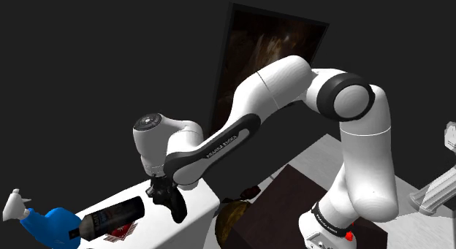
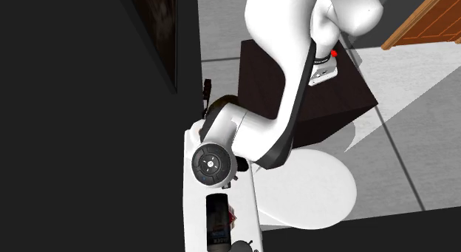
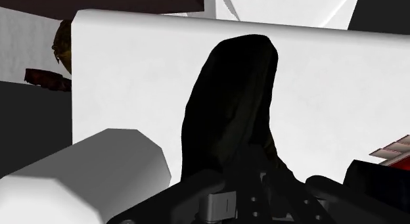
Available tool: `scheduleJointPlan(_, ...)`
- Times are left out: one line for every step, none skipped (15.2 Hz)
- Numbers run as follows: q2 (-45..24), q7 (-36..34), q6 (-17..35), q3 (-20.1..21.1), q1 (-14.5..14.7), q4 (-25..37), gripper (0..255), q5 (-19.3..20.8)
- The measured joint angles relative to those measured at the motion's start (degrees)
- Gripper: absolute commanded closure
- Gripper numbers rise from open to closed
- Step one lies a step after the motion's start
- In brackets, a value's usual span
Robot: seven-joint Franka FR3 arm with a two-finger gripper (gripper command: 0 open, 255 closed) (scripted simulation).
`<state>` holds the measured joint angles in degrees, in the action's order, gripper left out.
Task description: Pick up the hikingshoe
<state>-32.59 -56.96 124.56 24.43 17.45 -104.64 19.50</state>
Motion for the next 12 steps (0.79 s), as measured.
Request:
scheduleJointPlan(-0.24, 0.28, -0.36, -0.07, -0.09, 0.33, 255, 0.02)
scheduleJointPlan(-0.19, 0.28, -0.38, -0.07, -0.10, 0.37, 0, 0.02)
scheduleJointPlan(-0.15, 0.28, -0.32, -0.06, -0.10, 0.44, 0, 0.03)
scheduleJointPlan(-0.53, -2.40, -3.27, -1.59, 3.06, 2.11, 0, 2.28)
scheduleJointPlan(-1.57, -6.67, -9.01, -3.29, 7.38, 4.77, 0, 5.56)
scheduleJointPlan(-2.53, -9.06, -12.24, -4.28, 9.73, 6.32, 0, 7.55)
scheduleJointPlan(-3.19, -10.48, -13.59, -4.86, 10.94, 6.91, 0, 8.66)
scheduleJointPlan(-3.99, -11.38, -14.21, -5.22, 11.74, 7.55, 0, 9.32)
scheduleJointPlan(-4.42, -11.86, -14.33, -5.45, 12.09, 7.69, 0, 9.71)
scheduleJointPlan(-5.09, -12.24, -14.12, -5.67, 12.34, 7.93, 0, 10.06)
scheduleJointPlan(-5.66, -12.48, -13.87, -5.85, 12.49, 8.11, 0, 10.32)
scheduleJointPlan(-5.88, -12.68, -13.54, -5.91, 12.57, 8.08, 0, 10.51)
